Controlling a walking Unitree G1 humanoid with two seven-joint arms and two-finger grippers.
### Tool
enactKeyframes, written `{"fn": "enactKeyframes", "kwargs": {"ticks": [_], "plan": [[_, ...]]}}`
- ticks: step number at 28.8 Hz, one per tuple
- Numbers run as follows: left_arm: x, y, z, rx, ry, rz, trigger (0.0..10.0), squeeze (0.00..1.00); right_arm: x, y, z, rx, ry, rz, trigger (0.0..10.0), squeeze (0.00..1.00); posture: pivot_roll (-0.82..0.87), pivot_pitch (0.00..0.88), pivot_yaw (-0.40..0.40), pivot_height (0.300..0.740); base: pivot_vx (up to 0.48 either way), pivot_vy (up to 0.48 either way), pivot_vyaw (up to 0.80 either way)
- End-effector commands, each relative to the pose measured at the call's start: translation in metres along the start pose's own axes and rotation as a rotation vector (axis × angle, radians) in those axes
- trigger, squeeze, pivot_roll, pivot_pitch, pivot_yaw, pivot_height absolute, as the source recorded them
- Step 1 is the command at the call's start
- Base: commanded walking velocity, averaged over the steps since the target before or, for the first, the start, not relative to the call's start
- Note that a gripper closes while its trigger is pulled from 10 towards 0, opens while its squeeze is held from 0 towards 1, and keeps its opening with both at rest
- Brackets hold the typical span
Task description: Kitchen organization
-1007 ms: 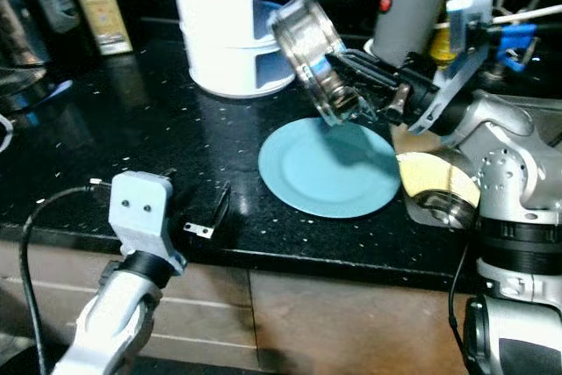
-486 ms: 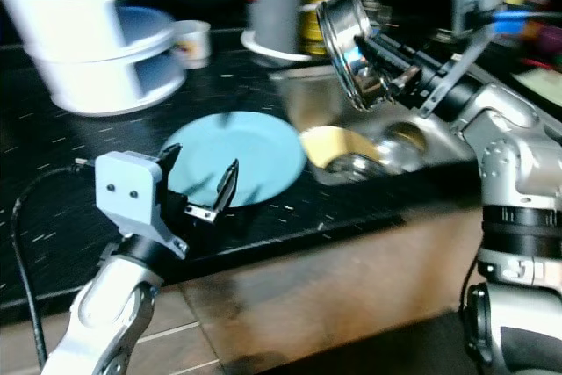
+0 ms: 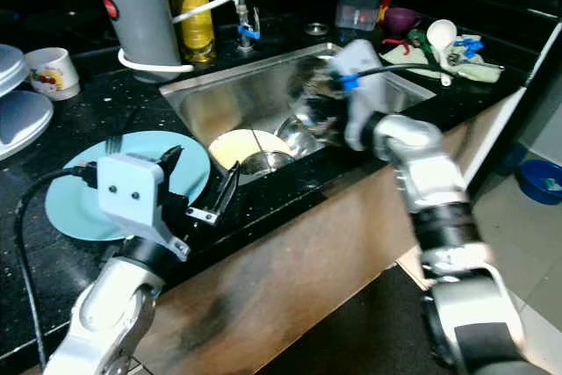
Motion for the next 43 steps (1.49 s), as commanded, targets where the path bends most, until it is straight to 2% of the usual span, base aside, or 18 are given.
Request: {"fn": "enactKeyframes", "kwargs": {"ticks": [1,3,5,6,8,13,17,22,26,30,31,32,33,34,35,36,42,43], "plan": [[-0.001,0.001,0.000,0.007,-0.007,-0.015,10.0,0.00,0.008,-0.006,-0.001,-0.012,0.052,0.032,10.0,0.00,0.11,0.000,-0.043,0.740,0.000,0.000,0.00],[-0.001,0.001,0.000,0.008,-0.007,-0.017,10.0,0.00,0.008,-0.011,-0.003,-0.016,0.059,0.033,10.0,0.00,0.11,0.000,-0.045,0.740,0.000,0.000,0.00],[-0.001,0.002,0.001,0.012,-0.005,-0.022,10.0,0.00,-0.001,-0.023,-0.003,-0.063,0.117,-0.030,10.0,0.00,0.11,0.000,-0.049,0.740,0.000,0.000,0.00],[0.000,0.003,0.001,0.013,-0.004,-0.024,10.0,0.00,-0.010,-0.027,0.000,-0.101,0.172,-0.101,10.0,0.00,0.12,0.000,-0.053,0.740,0.000,0.000,0.00],[0.000,0.005,0.002,0.015,-0.003,-0.030,10.0,0.00,-0.022,-0.030,0.006,-0.155,0.228,-0.188,10.0,0.00,0.13,0.000,-0.054,0.740,0.000,0.000,0.00],[0.003,0.012,0.002,0.015,0.001,-0.046,10.0,0.00,-0.033,-0.028,0.017,-0.214,0.217,-0.288,10.0,0.00,0.14,0.000,-0.056,0.740,0.000,0.000,0.00],[0.003,0.015,0.002,0.014,0.000,-0.055,10.0,0.00,-0.035,-0.028,0.020,-0.229,0.211,-0.310,10.0,0.00,0.15,0.000,-0.056,0.740,0.000,0.000,0.00],[0.005,0.018,0.003,0.015,0.002,-0.066,10.0,0.00,-0.041,-0.032,0.015,-0.172,0.199,-0.363,10.0,0.00,0.16,0.000,-0.060,0.740,0.000,0.000,0.00],[0.005,0.018,0.002,0.025,-0.001,-0.074,10.0,0.00,-0.054,-0.040,-0.004,-0.024,0.218,-0.438,10.0,0.00,0.17,0.000,-0.065,0.740,0.000,0.000,0.00],[0.006,0.018,0.003,0.026,-0.001,-0.075,10.0,0.00,-0.061,-0.040,-0.008,0.004,0.219,-0.481,10.0,0.01,0.17,0.000,-0.065,0.740,0.000,0.000,0.00],[0.005,0.018,0.003,0.026,-0.001,-0.076,10.0,0.00,-0.063,-0.040,-0.008,0.004,0.218,-0.490,10.0,0.20,0.17,0.000,-0.063,0.740,0.000,0.000,0.00],[0.006,0.018,0.003,0.025,-0.003,-0.074,10.0,0.00,-0.065,-0.039,-0.008,0.003,0.215,-0.504,10.0,0.82,0.17,0.000,-0.063,0.740,0.000,0.000,0.00],[0.006,0.018,0.003,0.025,-0.003,-0.074,10.0,0.00,-0.065,-0.039,-0.008,0.003,0.215,-0.504,10.0,0.82,0.17,0.000,-0.063,0.740,0.000,0.000,0.00],[0.006,0.018,0.003,0.024,-0.004,-0.074,10.0,0.00,-0.067,-0.038,-0.007,0.000,0.213,-0.510,10.0,0.95,0.17,0.000,-0.062,0.740,0.000,0.000,0.00],[0.006,0.018,0.003,0.024,-0.004,-0.074,10.0,0.00,-0.067,-0.038,-0.007,0.000,0.213,-0.510,10.0,0.95,0.17,0.000,-0.062,0.740,0.000,0.000,0.00],[0.006,0.016,0.002,0.023,-0.008,-0.072,10.0,0.00,-0.065,-0.037,-0.004,-0.014,0.191,-0.488,10.0,1.00,0.16,0.000,-0.058,0.740,0.000,0.000,0.00],[0.005,0.011,0.001,0.024,-0.012,-0.060,10.0,0.00,-0.046,-0.036,0.008,-0.083,0.092,-0.312,10.0,0.93,0.15,0.000,-0.056,0.740,0.000,0.000,0.00],[0.005,0.009,0.000,0.027,-0.013,-0.057,10.0,0.00,-0.035,-0.036,0.009,-0.074,0.025,-0.214,10.0,0.21,0.15,0.000,-0.057,0.740,0.000,0.000,0.00]]}}
Point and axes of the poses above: a point about 5 cm out from each wrist's last joint towards the gripper, its own y axis pointing back from the gripper into the wrist, its own x axis along the axis of the wrist's last joint, z = x × y, the point moved 2 cm from there along -y, pointing out of the wrist towards the gripper, and after that the axes turned 13 degrees about -y, right-handed, at the moved point
